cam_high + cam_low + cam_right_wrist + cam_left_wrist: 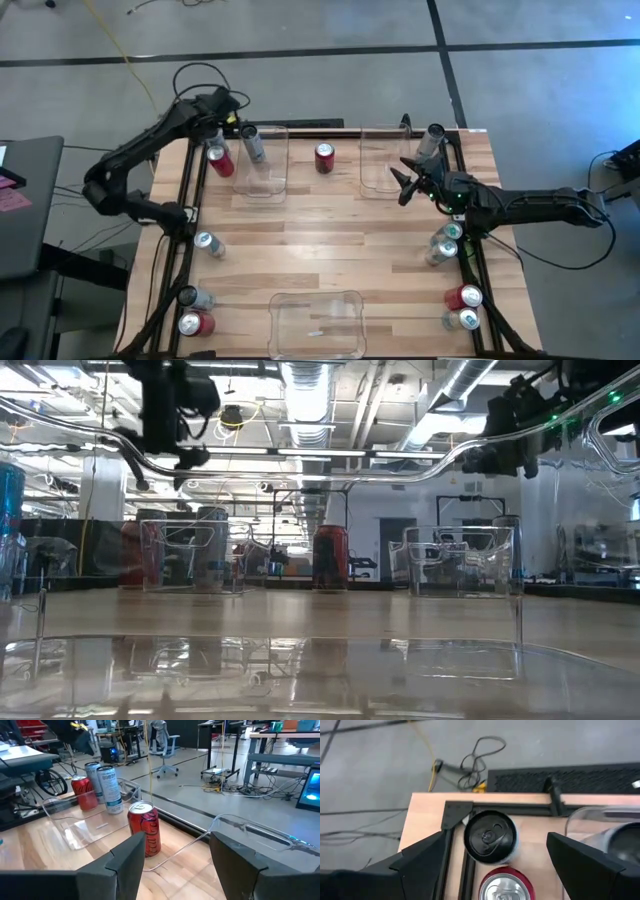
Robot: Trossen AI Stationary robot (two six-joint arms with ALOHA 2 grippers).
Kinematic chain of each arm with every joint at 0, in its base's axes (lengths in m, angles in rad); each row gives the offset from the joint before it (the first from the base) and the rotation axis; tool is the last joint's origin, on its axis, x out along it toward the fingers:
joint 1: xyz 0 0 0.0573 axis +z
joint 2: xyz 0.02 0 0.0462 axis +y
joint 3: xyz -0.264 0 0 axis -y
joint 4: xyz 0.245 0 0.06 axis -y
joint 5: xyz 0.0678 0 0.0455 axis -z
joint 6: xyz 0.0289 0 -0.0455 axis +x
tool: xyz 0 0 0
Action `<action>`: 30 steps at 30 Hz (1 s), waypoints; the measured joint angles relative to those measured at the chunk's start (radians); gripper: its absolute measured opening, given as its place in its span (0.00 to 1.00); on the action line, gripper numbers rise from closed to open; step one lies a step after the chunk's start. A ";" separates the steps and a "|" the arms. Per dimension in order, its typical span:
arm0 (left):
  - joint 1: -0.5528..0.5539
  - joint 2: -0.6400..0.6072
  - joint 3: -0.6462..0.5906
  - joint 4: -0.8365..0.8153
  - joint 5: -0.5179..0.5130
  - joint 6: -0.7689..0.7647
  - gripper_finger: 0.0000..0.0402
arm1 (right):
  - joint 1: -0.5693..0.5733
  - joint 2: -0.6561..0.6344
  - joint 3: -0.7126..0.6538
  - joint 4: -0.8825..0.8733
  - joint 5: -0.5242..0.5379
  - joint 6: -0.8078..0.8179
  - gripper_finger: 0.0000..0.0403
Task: Sort soda cans
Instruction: Put the top left white and blue soda can into the top left transparent bin
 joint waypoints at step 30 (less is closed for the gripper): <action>0.096 0.100 0.000 0.021 0.085 0.077 0.85 | -0.002 0.000 0.000 -0.141 -0.002 0.067 0.60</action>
